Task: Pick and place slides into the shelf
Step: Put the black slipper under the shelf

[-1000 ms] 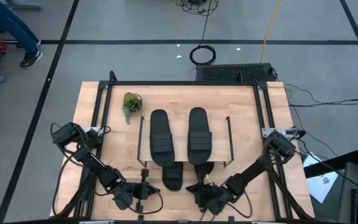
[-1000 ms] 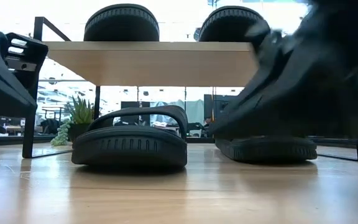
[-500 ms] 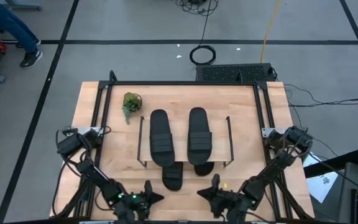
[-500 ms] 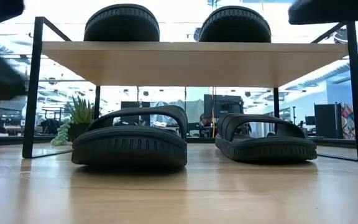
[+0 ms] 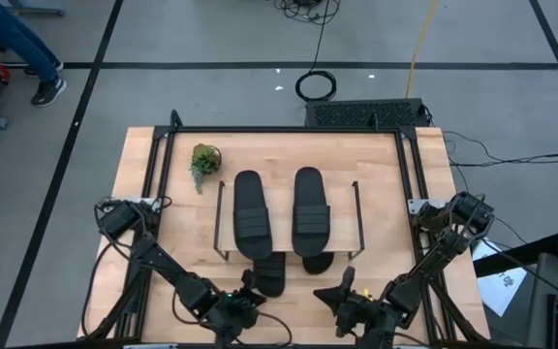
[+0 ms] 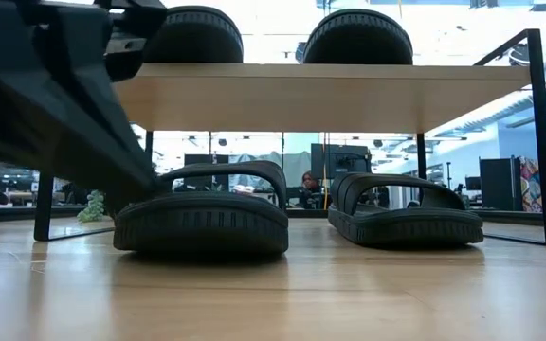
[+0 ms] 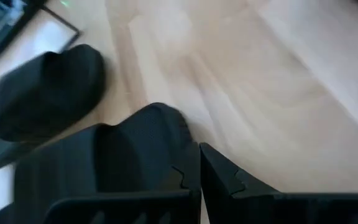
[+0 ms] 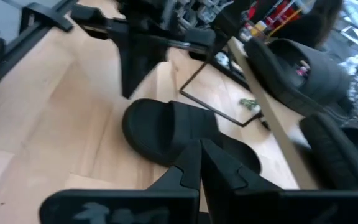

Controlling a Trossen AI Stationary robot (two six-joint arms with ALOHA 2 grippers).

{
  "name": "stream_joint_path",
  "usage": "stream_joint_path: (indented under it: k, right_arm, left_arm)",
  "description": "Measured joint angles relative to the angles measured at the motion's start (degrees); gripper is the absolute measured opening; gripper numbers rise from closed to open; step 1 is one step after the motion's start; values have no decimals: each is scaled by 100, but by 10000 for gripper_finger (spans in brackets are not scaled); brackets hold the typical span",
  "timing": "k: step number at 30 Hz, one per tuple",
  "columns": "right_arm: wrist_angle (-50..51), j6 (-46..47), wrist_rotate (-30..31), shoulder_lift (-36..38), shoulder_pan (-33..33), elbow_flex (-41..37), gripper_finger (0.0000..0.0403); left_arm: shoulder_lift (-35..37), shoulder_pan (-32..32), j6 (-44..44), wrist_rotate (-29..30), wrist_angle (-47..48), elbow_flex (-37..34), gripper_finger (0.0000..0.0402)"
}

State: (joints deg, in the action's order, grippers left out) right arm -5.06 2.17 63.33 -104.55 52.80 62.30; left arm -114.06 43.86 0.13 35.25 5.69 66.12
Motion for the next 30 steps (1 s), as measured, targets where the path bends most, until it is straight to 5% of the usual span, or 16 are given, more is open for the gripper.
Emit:
stream_joint_path:
  k: [14, 30]
  right_arm:
    - [-5, 170, 144, 0, 57, 0, 0]
    - [-28, 315, 116, 0, 57, 2, 0]
  left_arm:
    - [0, -163, -855, -562, 38, 1, 0]
    - [-11, -500, -1181, -398, 24, -353, 0]
